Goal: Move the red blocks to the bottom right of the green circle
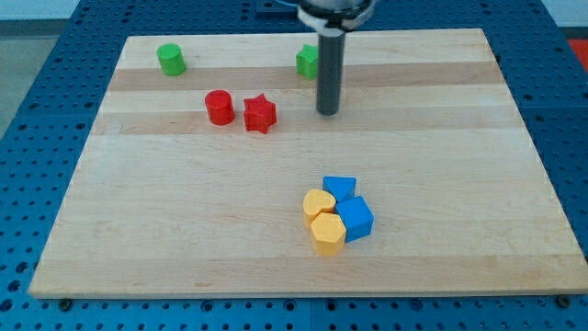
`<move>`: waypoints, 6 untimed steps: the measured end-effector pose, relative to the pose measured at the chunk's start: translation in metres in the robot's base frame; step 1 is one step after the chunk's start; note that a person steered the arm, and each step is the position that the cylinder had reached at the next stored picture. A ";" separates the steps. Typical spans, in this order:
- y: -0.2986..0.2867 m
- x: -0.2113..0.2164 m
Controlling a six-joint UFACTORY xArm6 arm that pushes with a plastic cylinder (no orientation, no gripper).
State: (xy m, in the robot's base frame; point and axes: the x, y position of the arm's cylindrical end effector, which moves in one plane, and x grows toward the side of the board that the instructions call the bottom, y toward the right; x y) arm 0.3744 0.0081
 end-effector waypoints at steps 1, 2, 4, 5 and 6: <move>-0.071 0.020; -0.116 0.024; -0.067 0.008; -0.064 -0.025; -0.109 -0.025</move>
